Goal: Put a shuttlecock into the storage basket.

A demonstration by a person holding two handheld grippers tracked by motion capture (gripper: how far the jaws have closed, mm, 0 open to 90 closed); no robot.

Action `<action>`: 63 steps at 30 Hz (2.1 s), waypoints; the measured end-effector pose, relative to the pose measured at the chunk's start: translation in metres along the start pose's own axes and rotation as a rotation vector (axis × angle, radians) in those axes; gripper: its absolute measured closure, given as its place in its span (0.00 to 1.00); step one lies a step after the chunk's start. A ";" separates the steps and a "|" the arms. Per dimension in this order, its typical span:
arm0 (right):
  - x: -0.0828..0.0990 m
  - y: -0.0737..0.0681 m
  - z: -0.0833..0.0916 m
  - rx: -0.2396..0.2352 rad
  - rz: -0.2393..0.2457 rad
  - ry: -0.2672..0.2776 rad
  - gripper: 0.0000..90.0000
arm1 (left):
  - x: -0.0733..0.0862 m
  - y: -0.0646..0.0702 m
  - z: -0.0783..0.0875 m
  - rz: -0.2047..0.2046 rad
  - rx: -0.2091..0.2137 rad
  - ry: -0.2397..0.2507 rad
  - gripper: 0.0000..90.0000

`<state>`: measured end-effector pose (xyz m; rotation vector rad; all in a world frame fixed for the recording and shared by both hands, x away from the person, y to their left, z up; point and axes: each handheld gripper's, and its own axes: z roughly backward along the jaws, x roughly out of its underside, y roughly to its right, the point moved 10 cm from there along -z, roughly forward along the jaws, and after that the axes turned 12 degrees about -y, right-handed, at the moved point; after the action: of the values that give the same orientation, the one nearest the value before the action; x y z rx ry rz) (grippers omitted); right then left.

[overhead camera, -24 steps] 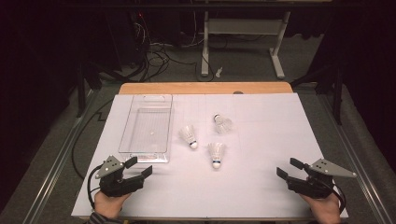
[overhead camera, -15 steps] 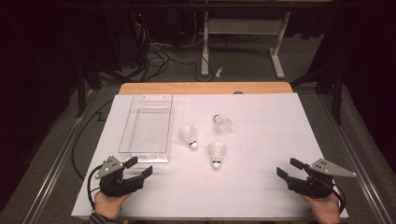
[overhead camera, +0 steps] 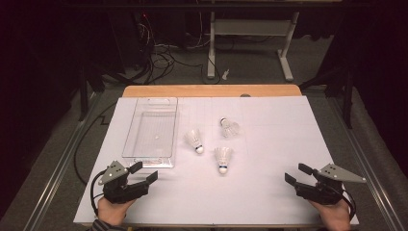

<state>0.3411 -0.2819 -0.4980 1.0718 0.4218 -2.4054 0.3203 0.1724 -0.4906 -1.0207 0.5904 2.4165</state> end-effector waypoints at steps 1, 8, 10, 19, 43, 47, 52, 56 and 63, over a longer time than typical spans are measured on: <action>0.000 0.000 0.000 0.000 0.000 0.000 0.35 | 0.000 0.000 0.000 0.000 0.000 0.000 0.33; 0.001 -0.001 0.000 -0.002 0.001 -0.004 0.35 | -0.001 0.003 0.000 -0.004 0.007 0.004 0.33; 0.001 0.000 0.000 0.001 0.005 -0.006 0.35 | -0.002 0.004 0.000 -0.005 0.010 0.007 0.33; 0.001 0.000 0.000 0.002 0.005 -0.006 0.35 | -0.004 0.010 0.000 -0.013 0.024 0.010 0.34; 0.001 0.000 -0.001 -0.001 0.004 -0.005 0.35 | -0.022 0.025 -0.003 -0.039 0.052 0.024 0.34; 0.001 0.000 -0.001 -0.001 0.003 -0.007 0.35 | -0.025 0.027 -0.003 -0.041 0.050 0.025 0.34; 0.001 0.000 -0.001 0.000 0.002 -0.009 0.35 | -0.032 0.029 -0.004 -0.042 0.055 0.035 0.35; 0.001 0.000 -0.001 0.000 0.004 -0.009 0.35 | -0.036 0.031 -0.005 -0.045 0.059 0.038 0.35; 0.001 0.000 -0.002 0.000 0.007 -0.010 0.35 | -0.043 0.037 -0.010 -0.056 0.069 0.035 0.36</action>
<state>0.3412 -0.2813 -0.5001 1.0594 0.4137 -2.4041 0.3325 0.1274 -0.4575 -1.0394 0.6439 2.3174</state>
